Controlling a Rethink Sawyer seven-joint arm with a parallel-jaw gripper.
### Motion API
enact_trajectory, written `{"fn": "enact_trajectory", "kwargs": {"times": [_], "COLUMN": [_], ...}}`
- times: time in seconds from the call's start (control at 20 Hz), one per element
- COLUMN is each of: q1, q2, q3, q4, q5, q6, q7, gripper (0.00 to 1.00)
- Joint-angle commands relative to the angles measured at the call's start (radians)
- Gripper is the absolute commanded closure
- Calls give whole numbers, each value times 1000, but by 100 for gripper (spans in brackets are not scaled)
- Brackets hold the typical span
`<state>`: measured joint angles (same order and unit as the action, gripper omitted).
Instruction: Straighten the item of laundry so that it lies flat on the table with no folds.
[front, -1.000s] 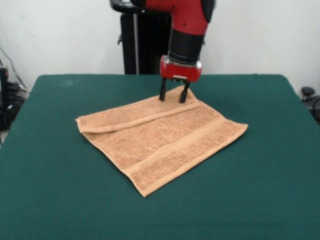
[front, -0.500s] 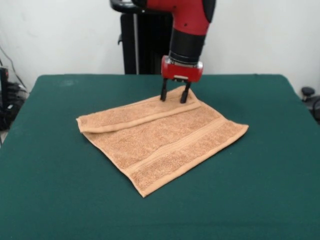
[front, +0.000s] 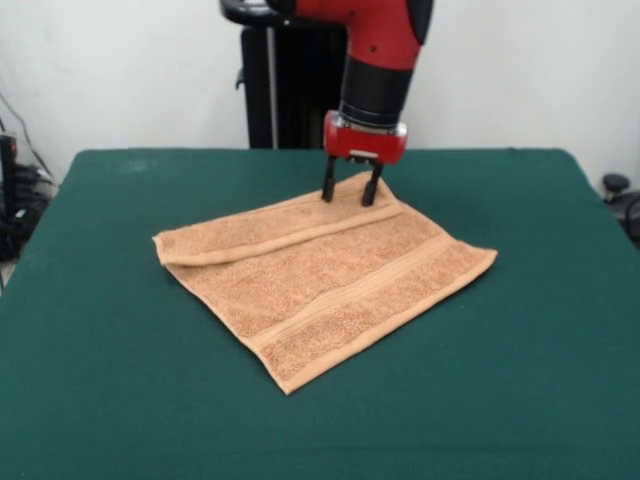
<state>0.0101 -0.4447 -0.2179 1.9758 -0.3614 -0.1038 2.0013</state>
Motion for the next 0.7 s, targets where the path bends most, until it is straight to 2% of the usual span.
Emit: {"fn": "enact_trajectory", "kwargs": {"times": [0.05,0.7], "q1": [28,28], "q2": [62,62], "q3": [81,76], "q4": [-52,-51], "q5": [60,62], "q6": [13,18], "q7": [140,141], "gripper": [0,0]}}
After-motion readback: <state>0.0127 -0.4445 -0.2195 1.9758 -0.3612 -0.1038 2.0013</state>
